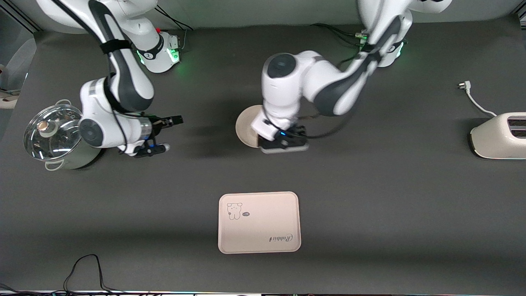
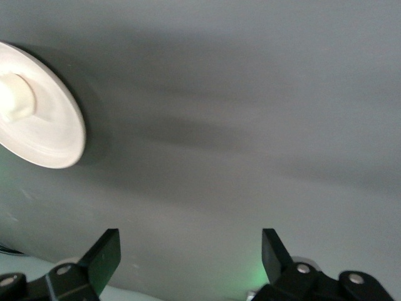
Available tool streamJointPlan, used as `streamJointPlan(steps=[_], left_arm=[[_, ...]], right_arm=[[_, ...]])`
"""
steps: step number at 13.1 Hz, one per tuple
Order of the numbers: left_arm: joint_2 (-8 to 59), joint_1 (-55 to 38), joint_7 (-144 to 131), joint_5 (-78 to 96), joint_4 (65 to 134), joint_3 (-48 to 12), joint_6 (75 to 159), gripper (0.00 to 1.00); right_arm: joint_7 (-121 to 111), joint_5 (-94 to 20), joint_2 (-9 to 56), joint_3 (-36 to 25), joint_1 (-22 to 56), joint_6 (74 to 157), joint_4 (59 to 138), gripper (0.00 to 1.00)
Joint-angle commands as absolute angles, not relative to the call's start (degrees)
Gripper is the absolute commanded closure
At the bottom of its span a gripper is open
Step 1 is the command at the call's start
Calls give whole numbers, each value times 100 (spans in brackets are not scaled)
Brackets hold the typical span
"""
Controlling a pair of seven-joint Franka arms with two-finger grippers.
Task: Place bun in plate and plate on tray
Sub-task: 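Release the bun onto the plate while the right gripper approaches the plate, then withdraw the left gripper while the right gripper grips the plate rim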
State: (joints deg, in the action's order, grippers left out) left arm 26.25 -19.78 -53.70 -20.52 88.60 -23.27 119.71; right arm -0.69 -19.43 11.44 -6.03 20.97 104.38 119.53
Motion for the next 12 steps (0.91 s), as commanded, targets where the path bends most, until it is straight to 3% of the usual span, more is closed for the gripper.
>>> streamJointPlan(steps=[1, 6, 12], left_arm=[[2120, -1373, -4406, -1837, 8720, -2330, 11017, 0], [1907, 182, -2667, -909, 8771, -2355, 10566, 0], [1626, 728, -1980, -625, 8789, -2364, 9740, 0]], right_arm=[[673, -2180, 1318, -659, 2713, 11045, 12155, 0], [1624, -2302, 1915, -659, 3585, 11829, 12103, 0], [2565, -2715, 2346, -650, 4271, 12778, 12103, 0]])
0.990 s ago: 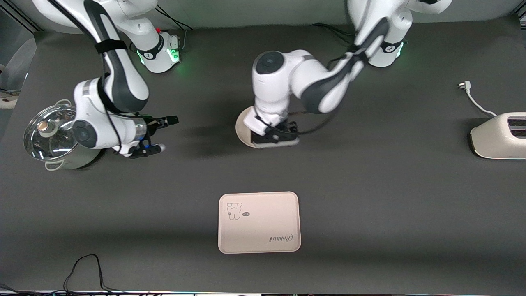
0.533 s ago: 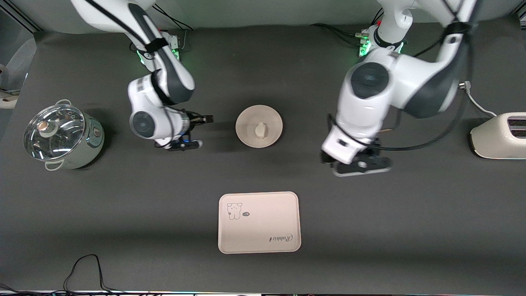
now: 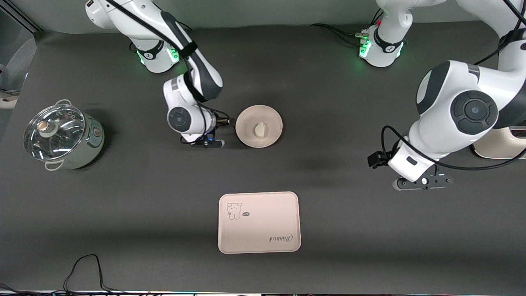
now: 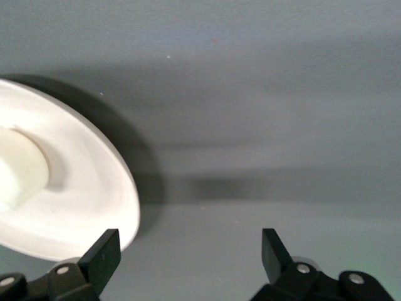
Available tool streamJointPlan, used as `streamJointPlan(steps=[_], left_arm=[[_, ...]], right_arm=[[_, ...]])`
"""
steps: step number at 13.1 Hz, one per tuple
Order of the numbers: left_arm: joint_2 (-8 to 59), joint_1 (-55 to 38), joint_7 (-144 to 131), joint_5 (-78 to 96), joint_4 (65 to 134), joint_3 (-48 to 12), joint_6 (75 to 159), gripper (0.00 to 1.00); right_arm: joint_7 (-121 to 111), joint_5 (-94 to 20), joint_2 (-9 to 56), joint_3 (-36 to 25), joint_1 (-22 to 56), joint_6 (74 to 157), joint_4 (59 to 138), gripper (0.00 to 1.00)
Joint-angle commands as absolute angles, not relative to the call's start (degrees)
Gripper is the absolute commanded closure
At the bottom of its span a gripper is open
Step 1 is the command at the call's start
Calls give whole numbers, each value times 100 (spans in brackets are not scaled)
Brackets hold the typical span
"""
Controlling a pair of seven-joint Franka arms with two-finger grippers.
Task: Place bun in plate and plate on tray
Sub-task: 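Withdraw the left gripper while the right gripper grips the plate rim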
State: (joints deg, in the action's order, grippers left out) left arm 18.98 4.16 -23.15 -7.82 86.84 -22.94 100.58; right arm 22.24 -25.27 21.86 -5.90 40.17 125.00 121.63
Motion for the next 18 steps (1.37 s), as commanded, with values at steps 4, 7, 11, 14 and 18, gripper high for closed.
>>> streamJointPlan(steps=[4, 7, 11, 14, 18], left_arm=[[969, 976, -1090, -299, 9104, -2129, 9624, 0], [406, 906, -810, -264, 9587, -1882, 9694, 0], [79, 220, -64, -142, 9861, -863, 9773, 0], [114, 395, 62, 9, 9809, -844, 9729, 0], [97, 509, 70, 26, 9773, -774, 9677, 0]], right_arm=[[2943, -2936, 2531, -659, 4596, 13209, 12094, 9], [3215, -2944, 2680, -642, 4720, 13499, 12094, 24], [3270, -3015, 2707, -633, 4729, 13544, 12094, 47], [3278, -3015, 2742, -633, 4807, 13614, 12094, 86], [3287, -3190, 2760, -642, 4913, 13685, 12103, 98]])
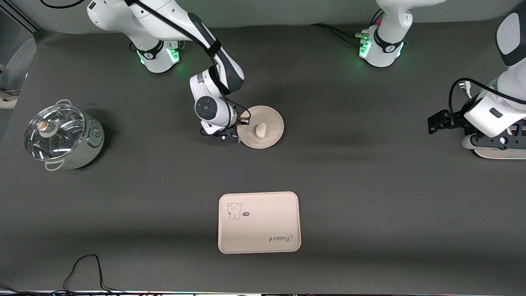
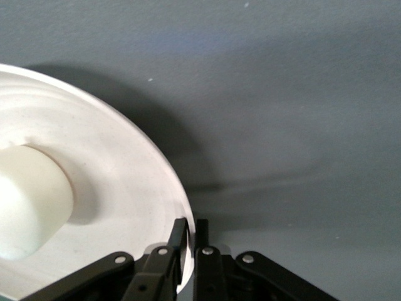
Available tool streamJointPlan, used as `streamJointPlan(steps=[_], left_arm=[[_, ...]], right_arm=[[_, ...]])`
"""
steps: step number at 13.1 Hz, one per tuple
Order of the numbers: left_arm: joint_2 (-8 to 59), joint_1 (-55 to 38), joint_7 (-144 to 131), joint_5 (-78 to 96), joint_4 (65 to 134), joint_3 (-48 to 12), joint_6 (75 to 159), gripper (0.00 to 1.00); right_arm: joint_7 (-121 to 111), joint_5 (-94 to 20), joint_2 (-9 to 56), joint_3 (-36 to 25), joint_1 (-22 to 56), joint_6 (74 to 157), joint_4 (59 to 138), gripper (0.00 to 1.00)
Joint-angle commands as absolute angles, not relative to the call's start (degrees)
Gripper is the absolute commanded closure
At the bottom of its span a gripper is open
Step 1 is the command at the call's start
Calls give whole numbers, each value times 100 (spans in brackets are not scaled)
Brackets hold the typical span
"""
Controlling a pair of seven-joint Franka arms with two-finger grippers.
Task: Place bun in plate and plate on tray
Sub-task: 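Withdraw the left gripper while the right gripper grips the plate rim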
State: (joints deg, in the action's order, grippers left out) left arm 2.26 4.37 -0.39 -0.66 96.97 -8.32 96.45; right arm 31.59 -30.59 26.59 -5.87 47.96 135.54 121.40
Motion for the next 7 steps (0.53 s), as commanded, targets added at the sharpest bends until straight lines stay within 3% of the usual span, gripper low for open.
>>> streamJointPlan(steps=[1, 7], left_arm=[[131, 562, 70, 26, 9695, -756, 9685, 0], [141, 589, -44, 26, 9659, -738, 9484, 0]], right_arm=[[3287, -3190, 2760, -642, 4913, 13685, 12103, 100], [3261, -3182, 2663, -694, 4852, 13588, 12076, 100]])
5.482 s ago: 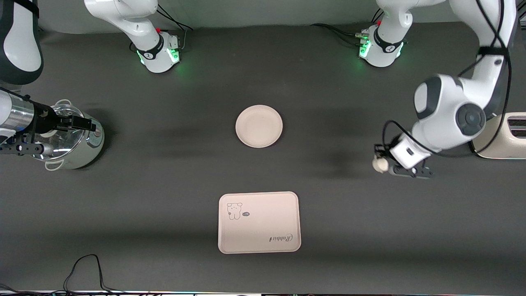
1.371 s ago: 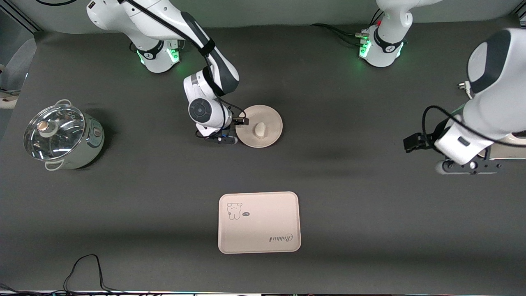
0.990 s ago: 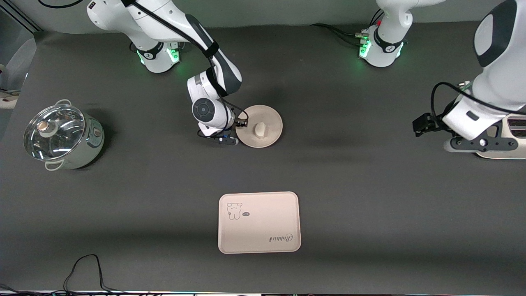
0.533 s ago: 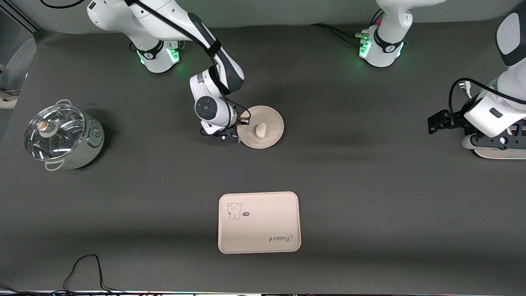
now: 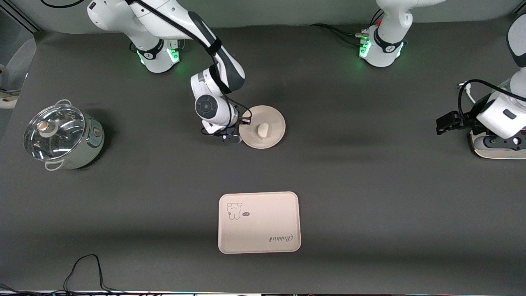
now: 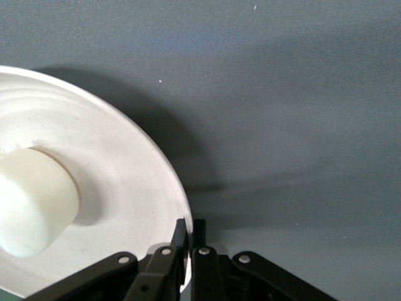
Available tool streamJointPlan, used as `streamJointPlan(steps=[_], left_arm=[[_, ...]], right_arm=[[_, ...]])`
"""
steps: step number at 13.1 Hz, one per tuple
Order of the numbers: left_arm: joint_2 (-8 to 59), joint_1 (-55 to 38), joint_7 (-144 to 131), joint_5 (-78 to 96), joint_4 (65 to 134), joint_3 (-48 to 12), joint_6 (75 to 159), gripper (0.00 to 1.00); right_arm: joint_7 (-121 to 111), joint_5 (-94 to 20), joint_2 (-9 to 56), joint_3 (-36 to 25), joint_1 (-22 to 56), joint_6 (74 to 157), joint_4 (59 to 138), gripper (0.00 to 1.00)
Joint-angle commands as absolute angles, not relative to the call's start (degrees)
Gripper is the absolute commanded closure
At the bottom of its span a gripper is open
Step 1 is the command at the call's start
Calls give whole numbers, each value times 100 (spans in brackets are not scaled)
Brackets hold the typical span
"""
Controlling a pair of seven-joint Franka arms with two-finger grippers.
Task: Place bun in plate and plate on tray
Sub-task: 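Lift the plate with the right gripper and carry it over the tray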
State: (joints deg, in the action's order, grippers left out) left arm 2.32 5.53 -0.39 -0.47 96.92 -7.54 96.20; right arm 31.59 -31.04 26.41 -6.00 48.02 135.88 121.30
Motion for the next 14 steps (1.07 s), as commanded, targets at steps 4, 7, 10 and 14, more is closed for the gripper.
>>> streamJointPlan(steps=[4, 7, 10, 14], left_arm=[[114, 685, 17, 35, 9642, -616, 9545, 0], [114, 668, 26, 44, 9607, -615, 9606, 0], [114, 659, 35, 35, 9598, -624, 9668, 0], [176, 685, 18, 201, 9615, -624, 9843, 0]], right_arm=[[3182, -3182, 2418, -1089, 4843, 12808, 11857, 100], [3173, -3120, 2172, -1484, 4843, 12105, 11541, 100], [3147, -3111, 1943, -1897, 4843, 11437, 11068, 100], [3067, -3146, 2065, -2276, 4773, 11162, 10162, 100]])
